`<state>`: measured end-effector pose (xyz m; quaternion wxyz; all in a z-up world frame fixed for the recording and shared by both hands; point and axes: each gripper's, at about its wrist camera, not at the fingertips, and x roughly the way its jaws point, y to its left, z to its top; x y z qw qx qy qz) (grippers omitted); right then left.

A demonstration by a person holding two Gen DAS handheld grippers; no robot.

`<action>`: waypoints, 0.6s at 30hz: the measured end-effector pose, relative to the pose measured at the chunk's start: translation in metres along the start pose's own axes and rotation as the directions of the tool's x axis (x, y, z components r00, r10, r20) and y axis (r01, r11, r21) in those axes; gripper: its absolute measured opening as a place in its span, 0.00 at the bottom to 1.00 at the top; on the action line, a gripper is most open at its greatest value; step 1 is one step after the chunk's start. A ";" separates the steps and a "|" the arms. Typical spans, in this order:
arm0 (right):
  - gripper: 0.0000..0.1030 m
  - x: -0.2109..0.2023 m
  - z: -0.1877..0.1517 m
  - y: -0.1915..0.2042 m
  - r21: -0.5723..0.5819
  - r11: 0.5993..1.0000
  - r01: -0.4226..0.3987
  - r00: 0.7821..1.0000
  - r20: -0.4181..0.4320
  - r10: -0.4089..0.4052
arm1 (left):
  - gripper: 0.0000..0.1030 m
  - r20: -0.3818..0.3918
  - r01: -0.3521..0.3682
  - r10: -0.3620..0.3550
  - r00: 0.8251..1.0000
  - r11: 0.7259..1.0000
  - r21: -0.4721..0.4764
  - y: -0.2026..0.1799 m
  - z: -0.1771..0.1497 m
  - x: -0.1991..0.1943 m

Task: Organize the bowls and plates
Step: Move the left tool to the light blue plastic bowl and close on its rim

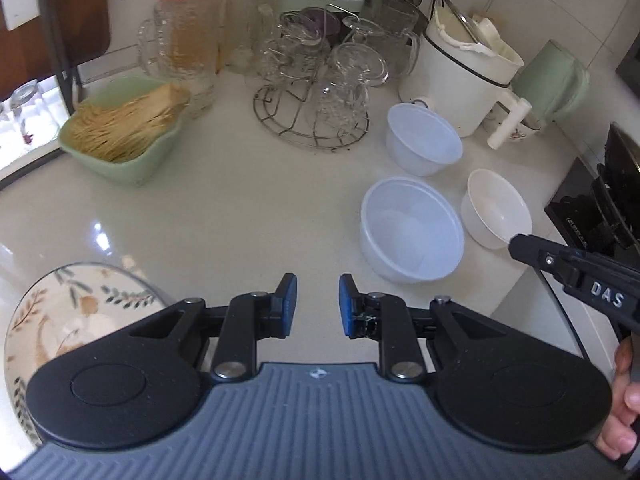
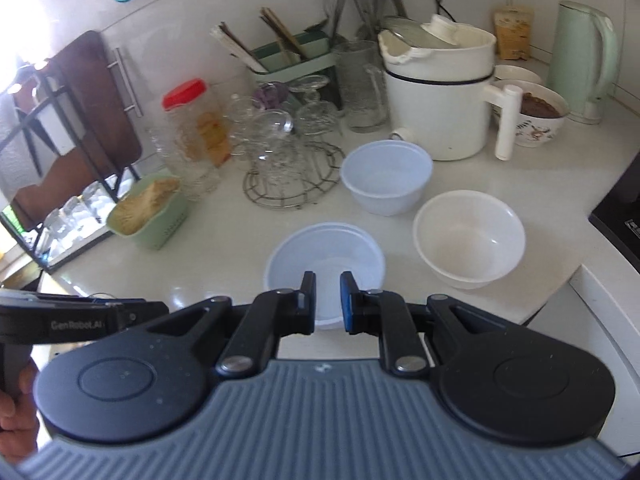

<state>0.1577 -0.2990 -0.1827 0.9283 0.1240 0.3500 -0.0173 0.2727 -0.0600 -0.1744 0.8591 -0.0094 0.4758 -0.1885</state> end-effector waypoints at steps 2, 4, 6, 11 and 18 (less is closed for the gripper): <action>0.30 0.002 -0.001 -0.006 0.027 1.000 0.003 1.000 -0.004 -0.003 | 0.30 0.008 -0.042 0.042 0.999 0.999 0.008 -0.010 0.002 0.013; 0.49 0.003 -0.002 -0.013 0.063 0.998 -0.012 1.000 0.002 0.011 | 0.46 0.006 -0.015 0.015 1.000 1.000 0.017 -0.019 0.007 0.024; 0.49 0.005 -0.002 -0.017 0.071 0.997 -0.025 1.000 0.002 0.024 | 0.56 0.026 -0.010 0.009 1.000 0.999 0.032 -0.026 0.012 0.030; 0.49 0.020 -0.002 -0.024 0.101 0.995 -0.022 1.000 0.001 0.022 | 0.59 0.035 0.071 -0.071 0.997 0.997 0.019 -0.028 0.020 0.050; 0.48 0.051 -0.007 -0.031 0.107 0.994 -0.001 1.000 -0.027 0.004 | 0.58 -0.053 0.125 -0.133 0.990 0.983 -0.131 -0.010 0.022 0.092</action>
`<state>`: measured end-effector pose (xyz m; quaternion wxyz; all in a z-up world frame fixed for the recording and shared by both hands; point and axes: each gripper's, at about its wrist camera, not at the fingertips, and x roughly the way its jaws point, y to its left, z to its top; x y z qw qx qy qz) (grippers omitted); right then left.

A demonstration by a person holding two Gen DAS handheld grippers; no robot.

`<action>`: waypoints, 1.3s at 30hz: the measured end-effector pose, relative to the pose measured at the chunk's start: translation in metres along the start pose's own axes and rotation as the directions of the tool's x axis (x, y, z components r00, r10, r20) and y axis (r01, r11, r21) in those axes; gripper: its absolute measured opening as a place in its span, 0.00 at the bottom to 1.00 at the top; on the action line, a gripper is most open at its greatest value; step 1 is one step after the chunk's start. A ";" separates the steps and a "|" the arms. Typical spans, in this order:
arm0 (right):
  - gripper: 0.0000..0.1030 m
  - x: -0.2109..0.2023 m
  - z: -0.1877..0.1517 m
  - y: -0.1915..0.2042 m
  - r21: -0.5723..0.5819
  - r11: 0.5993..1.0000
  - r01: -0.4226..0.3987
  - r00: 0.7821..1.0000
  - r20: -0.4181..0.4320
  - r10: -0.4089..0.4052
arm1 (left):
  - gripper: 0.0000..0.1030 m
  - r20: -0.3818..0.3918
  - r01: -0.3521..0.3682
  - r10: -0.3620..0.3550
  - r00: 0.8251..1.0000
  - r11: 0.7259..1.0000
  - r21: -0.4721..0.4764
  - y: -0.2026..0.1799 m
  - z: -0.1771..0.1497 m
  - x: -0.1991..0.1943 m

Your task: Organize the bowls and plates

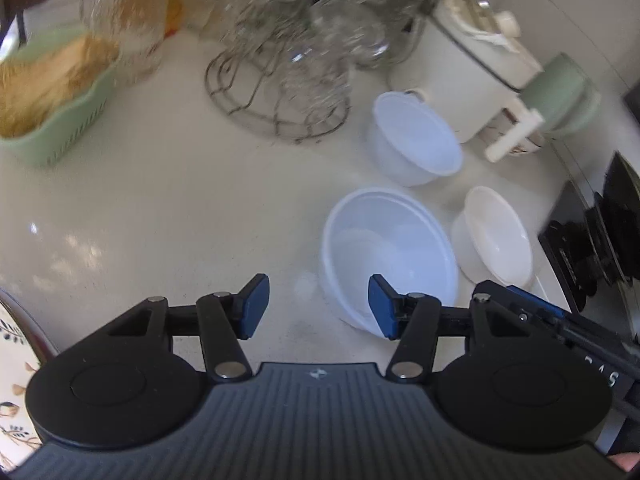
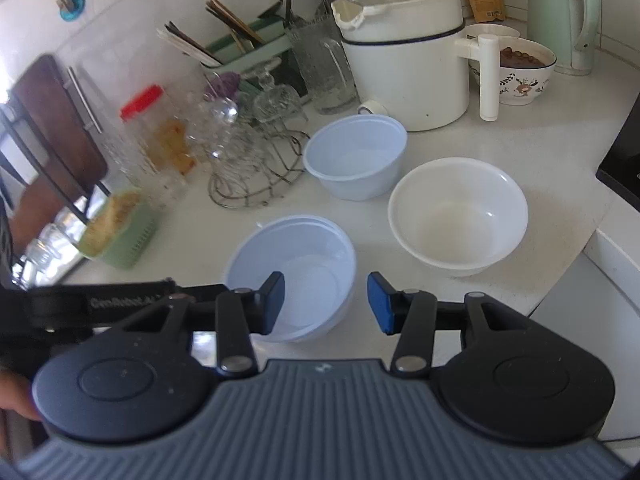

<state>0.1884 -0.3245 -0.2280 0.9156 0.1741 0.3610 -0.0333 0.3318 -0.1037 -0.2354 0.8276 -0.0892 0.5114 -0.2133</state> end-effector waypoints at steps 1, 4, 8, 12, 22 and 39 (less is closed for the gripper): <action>0.46 0.004 -0.001 -0.001 -0.005 1.000 0.001 1.000 0.001 -0.001 | 0.58 -0.013 0.016 -0.016 1.000 1.000 -0.017 0.003 0.001 0.005; 0.29 0.018 -0.001 -0.004 -0.015 1.000 -0.005 1.000 -0.019 0.005 | 0.58 -0.026 0.044 -0.045 0.999 0.998 -0.035 0.007 0.003 0.014; 0.23 0.026 0.000 -0.004 -0.021 1.000 -0.006 0.999 -0.043 0.005 | 0.52 -0.031 0.059 -0.060 0.998 0.998 -0.031 0.005 0.007 0.021; 0.19 0.030 -0.002 -0.002 -0.032 0.999 -0.013 0.999 -0.052 0.012 | 0.40 -0.055 0.030 -0.031 0.998 0.999 -0.018 -0.001 0.003 0.030; 0.13 0.027 -0.007 0.004 -0.037 0.998 -0.048 0.997 -0.063 0.045 | 0.21 -0.043 -0.054 0.055 0.998 0.998 0.022 -0.008 -0.006 0.024; 0.14 0.032 -0.010 0.043 -0.119 0.978 -0.170 0.980 -0.123 0.156 | 0.21 -0.035 -0.158 0.155 0.987 0.985 -0.070 0.025 -0.018 -0.019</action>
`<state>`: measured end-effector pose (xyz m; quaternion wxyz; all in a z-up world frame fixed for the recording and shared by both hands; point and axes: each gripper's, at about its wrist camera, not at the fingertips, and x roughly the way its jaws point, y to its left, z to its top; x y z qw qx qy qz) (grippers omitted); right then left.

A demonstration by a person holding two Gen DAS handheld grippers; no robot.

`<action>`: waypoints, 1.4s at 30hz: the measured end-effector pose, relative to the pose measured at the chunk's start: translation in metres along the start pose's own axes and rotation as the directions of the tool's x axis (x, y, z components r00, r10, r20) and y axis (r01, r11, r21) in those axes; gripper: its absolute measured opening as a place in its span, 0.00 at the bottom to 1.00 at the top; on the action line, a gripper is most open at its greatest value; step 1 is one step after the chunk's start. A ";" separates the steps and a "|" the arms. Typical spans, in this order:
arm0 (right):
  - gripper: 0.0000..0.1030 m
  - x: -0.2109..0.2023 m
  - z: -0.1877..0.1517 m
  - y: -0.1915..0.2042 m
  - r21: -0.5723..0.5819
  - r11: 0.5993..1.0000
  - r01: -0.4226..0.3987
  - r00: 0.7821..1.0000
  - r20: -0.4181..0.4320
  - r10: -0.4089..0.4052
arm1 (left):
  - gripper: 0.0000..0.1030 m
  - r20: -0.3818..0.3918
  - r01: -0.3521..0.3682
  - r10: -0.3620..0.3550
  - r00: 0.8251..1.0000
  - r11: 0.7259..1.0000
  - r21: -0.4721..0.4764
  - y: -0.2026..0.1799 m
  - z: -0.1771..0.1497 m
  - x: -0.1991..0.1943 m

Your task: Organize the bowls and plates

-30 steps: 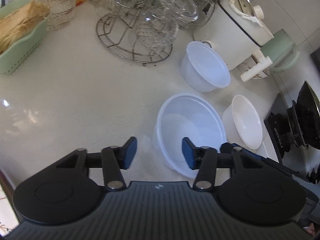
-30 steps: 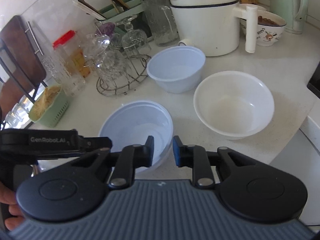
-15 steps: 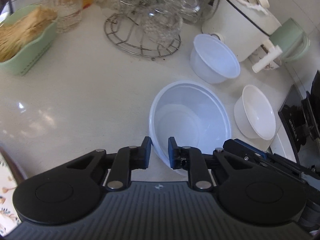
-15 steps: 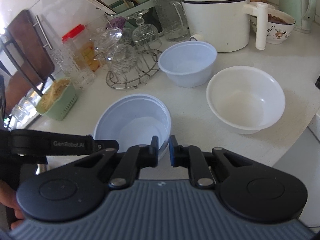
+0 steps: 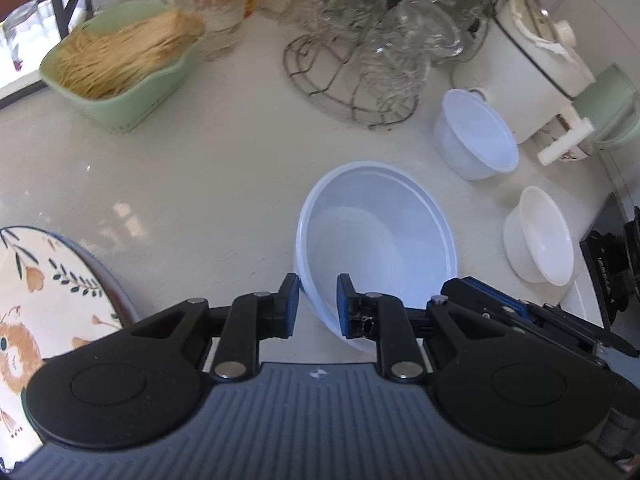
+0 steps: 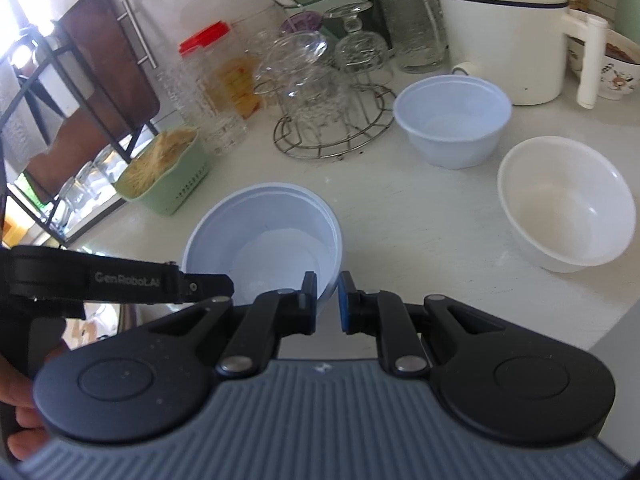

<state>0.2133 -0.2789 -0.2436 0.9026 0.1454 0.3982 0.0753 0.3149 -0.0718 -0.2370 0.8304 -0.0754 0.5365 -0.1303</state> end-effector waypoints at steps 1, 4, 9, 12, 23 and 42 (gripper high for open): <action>0.14 0.001 -0.001 0.002 -0.008 1.000 0.001 1.000 -0.002 -0.001 | 0.21 -0.011 -0.007 0.007 1.000 1.000 -0.002 0.000 0.000 0.001; 0.14 0.006 -0.003 0.006 -0.018 1.000 0.004 1.000 -0.023 -0.004 | 0.22 -0.029 -0.028 0.028 0.999 1.000 -0.002 0.001 0.000 0.004; 0.15 0.007 -0.005 0.007 -0.013 1.000 -0.014 0.999 -0.034 0.014 | 0.22 -0.047 -0.031 0.030 0.998 0.999 -0.030 0.007 -0.002 0.003; 0.15 0.009 -0.006 0.008 -0.008 1.000 -0.018 0.999 -0.035 0.017 | 0.23 -0.057 -0.029 0.026 0.998 0.998 -0.049 0.012 -0.004 0.004; 0.16 -0.003 0.003 0.009 -0.016 1.000 0.012 1.000 0.001 -0.012 | 0.59 -0.005 -0.120 0.120 0.993 0.993 -0.012 0.009 -0.002 -0.007; 0.16 -0.075 0.042 0.018 -0.062 0.998 -0.009 0.986 0.166 0.019 | 0.63 0.194 -0.135 0.113 0.974 0.985 0.105 -0.025 0.011 -0.099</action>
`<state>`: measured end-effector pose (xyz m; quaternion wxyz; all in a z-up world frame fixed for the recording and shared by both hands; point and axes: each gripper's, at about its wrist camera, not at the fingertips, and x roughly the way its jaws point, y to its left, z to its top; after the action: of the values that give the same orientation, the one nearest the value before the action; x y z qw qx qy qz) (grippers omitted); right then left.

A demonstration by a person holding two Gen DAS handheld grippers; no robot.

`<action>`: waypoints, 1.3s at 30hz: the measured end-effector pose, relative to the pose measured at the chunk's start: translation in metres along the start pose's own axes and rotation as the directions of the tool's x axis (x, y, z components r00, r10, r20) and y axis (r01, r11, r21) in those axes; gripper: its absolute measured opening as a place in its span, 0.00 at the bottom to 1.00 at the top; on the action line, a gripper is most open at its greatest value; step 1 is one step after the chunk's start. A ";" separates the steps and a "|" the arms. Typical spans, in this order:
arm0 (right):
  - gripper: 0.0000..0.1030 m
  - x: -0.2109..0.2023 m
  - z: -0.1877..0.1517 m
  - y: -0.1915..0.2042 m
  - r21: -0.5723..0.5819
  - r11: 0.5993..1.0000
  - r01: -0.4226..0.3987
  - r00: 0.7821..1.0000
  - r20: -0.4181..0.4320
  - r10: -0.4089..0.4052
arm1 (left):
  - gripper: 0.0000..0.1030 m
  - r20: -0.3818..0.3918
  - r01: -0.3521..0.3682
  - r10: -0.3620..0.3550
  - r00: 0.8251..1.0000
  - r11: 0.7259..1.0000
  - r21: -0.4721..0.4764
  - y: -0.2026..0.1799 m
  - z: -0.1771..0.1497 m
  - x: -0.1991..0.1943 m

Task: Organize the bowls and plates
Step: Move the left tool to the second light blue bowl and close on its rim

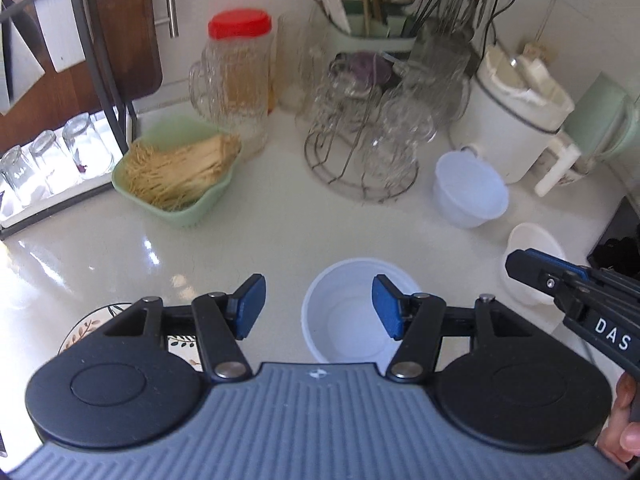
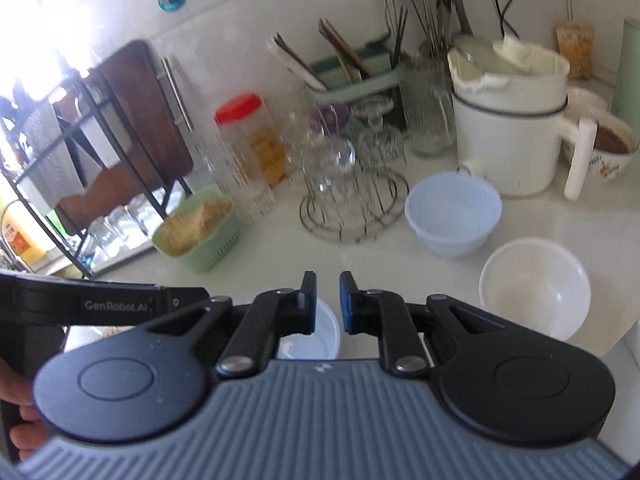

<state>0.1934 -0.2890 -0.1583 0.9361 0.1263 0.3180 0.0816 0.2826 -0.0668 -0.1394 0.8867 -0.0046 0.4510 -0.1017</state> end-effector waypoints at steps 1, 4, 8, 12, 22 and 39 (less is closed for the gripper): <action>0.16 -0.004 0.002 0.000 -0.004 1.000 -0.002 1.000 0.010 0.002 | 0.63 0.009 0.004 -0.004 1.000 1.000 -0.001 -0.001 0.001 -0.004; 0.16 -0.013 0.008 0.001 -0.017 1.000 -0.003 0.999 0.034 0.003 | 0.63 0.034 -0.003 0.003 0.999 1.000 0.005 -0.006 0.003 -0.017; 0.16 -0.022 0.011 -0.003 -0.025 1.000 0.006 0.999 0.043 -0.005 | 0.63 0.060 0.006 -0.005 0.998 1.000 -0.015 -0.011 0.005 -0.032; 0.16 -0.026 0.016 -0.010 -0.002 1.000 0.005 0.999 0.048 -0.005 | 0.63 0.082 0.019 -0.018 0.996 1.000 -0.016 -0.022 0.007 -0.041; 0.16 -0.040 0.022 -0.050 -0.030 0.999 0.016 0.998 0.067 -0.014 | 0.63 0.113 0.027 -0.029 0.993 0.999 0.022 -0.070 0.017 -0.041; 0.15 -0.054 0.032 -0.120 -0.015 0.998 0.056 0.997 0.056 -0.055 | 0.63 0.072 0.059 -0.061 0.996 0.998 0.025 -0.139 0.030 -0.009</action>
<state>0.1789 -0.4226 -0.1376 0.9475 0.1119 0.2945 0.0546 0.2769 -0.2042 -0.1010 0.8990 -0.0116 0.4170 -0.1334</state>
